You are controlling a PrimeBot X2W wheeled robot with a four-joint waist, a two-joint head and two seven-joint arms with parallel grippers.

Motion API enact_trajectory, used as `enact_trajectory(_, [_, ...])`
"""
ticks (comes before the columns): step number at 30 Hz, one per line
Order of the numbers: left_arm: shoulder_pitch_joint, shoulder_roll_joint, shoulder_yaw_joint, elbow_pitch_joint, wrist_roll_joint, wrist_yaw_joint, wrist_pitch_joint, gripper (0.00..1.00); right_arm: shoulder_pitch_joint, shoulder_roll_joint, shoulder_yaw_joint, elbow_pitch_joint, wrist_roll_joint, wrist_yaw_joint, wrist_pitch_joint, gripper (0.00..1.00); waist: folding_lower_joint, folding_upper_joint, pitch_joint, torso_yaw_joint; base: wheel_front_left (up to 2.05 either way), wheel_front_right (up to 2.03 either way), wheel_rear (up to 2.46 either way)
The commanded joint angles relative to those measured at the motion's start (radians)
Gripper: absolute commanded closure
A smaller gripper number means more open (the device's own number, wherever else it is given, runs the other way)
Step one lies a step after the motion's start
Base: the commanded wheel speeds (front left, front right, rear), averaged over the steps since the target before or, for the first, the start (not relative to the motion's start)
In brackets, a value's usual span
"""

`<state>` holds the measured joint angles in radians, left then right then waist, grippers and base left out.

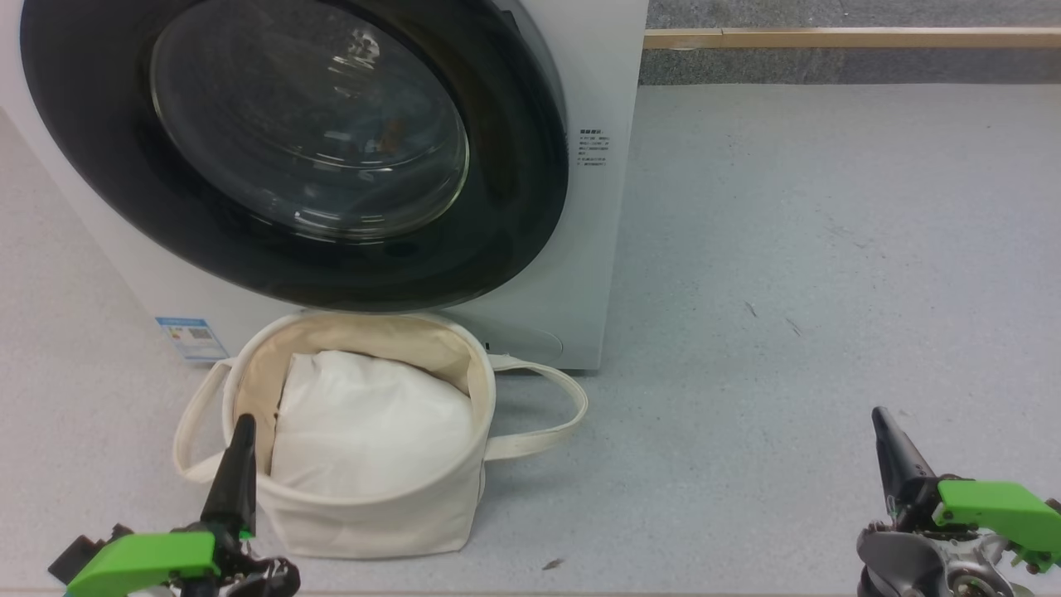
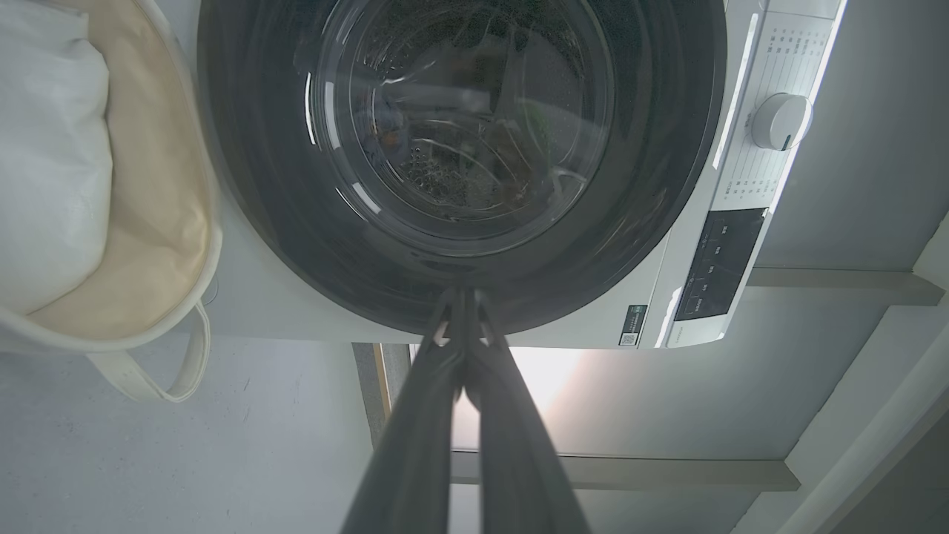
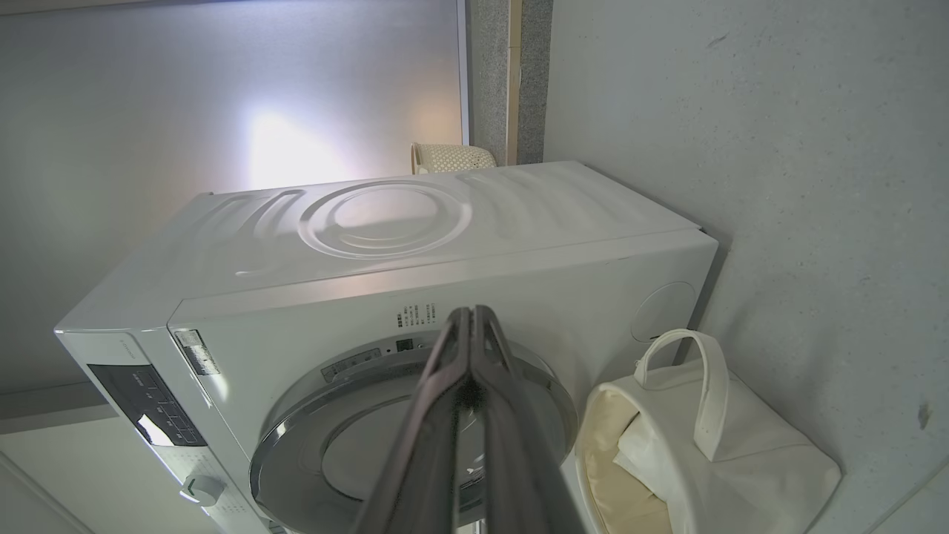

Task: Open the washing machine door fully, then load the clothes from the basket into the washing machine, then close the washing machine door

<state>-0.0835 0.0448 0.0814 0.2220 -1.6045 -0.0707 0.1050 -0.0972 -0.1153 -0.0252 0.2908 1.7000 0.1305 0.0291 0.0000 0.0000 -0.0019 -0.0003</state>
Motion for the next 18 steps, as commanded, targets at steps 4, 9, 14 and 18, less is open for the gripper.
enact_trajectory(4, [-0.022,0.005,0.034,-0.040,-0.003,0.001,0.008,1.00,-0.022,-0.022,0.025,-0.042,0.008,0.000,-0.006,1.00,0.0000,0.0000,0.000,0.000,0.00,0.00,0.00])
enact_trajectory(9, [-0.022,0.005,0.034,-0.040,-0.003,0.001,0.008,1.00,-0.022,-0.025,0.029,-0.043,0.012,0.000,-0.009,1.00,0.0000,0.0000,0.000,0.000,0.00,0.00,0.00])
enact_trajectory(14, [-0.022,0.005,0.034,-0.040,-0.003,0.001,0.008,1.00,-0.022,-0.028,0.033,-0.044,0.015,0.000,-0.012,1.00,0.0000,0.0000,0.000,0.000,0.00,0.00,0.00])
enact_trajectory(18, [-0.022,0.005,0.034,-0.040,-0.003,0.001,0.008,1.00,-0.022,-0.030,0.036,-0.044,0.018,0.000,-0.015,1.00,0.0000,0.0000,0.000,0.000,0.00,0.00,0.00])
